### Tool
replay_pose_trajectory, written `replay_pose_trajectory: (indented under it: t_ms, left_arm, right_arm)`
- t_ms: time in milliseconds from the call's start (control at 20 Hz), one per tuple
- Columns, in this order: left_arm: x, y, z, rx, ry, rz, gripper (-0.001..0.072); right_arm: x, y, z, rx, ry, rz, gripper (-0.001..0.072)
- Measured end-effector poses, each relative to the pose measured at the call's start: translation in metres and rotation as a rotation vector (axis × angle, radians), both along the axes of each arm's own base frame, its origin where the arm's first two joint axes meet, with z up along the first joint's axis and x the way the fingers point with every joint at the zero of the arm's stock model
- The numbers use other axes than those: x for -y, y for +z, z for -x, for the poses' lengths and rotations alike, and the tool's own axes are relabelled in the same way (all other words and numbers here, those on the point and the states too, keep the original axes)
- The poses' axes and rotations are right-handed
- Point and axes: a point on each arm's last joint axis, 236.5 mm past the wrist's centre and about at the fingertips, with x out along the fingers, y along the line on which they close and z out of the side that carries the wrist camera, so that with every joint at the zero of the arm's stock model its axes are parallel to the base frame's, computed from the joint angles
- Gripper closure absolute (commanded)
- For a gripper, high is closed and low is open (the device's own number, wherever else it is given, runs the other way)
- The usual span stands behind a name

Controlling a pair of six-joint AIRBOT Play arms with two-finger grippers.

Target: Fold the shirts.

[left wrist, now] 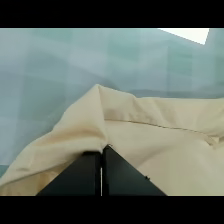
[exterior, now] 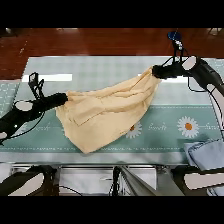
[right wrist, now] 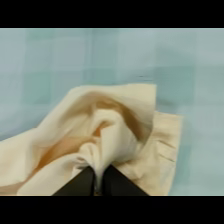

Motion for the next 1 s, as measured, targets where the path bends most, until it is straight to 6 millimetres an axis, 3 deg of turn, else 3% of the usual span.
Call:
replay_pose_trajectory:
  t_ms: [50, 100, 150, 250, 350, 450, 550, 650, 700, 800, 1000]
  left_arm:
    - [0.000, 0.000, 0.000, 0.001, 0.000, 0.000, 0.0472]
    - [0.000, 0.002, -0.001, 0.003, 0.000, 0.001, 0.0127]
    - [-0.001, 0.006, -0.003, 0.010, 0.001, 0.005, -0.0013]
    - [-0.009, 0.023, -0.008, 0.030, 0.007, 0.031, -0.0013]
    - [-0.028, 0.049, -0.012, 0.046, 0.026, 0.077, -0.0001]
    - [-0.056, 0.071, -0.004, 0.024, 0.070, 0.147, 0.0135]
    - [-0.075, 0.075, 0.024, -0.060, 0.072, 0.196, 0.0136]
    - [-0.081, 0.065, 0.065, -0.186, 0.054, 0.228, 0.0132]
    - [-0.078, 0.056, 0.085, -0.247, 0.056, 0.244, 0.0128]
    - [-0.060, 0.041, 0.121, -0.340, 0.048, 0.305, 0.0020]
    - [-0.014, 0.017, 0.178, -0.477, -0.005, 0.424, 0.0020]
  right_arm:
    - [0.000, 0.001, 0.000, 0.002, 0.000, 0.000, 0.0361]
    - [0.001, 0.003, 0.000, 0.004, 0.000, 0.001, 0.0356]
    - [0.003, 0.008, 0.000, 0.010, -0.001, 0.001, 0.0356]
    - [0.015, 0.027, 0.001, 0.038, 0.002, 0.027, 0.0356]
    - [0.044, 0.047, 0.003, 0.065, -0.003, 0.106, 0.0308]
    - [0.087, 0.060, 0.012, 0.056, -0.025, 0.212, 0.0300]
    - [0.132, 0.056, 0.031, -0.019, -0.061, 0.294, 0.0300]
    - [0.165, 0.046, 0.053, -0.114, -0.086, 0.316, 0.0295]
    - [0.174, 0.037, 0.065, -0.167, -0.093, 0.297, 0.0276]
    - [0.179, 0.022, 0.082, -0.240, -0.092, 0.231, 0.0259]
    - [0.164, -0.003, 0.102, -0.347, -0.036, 0.106, 0.0260]
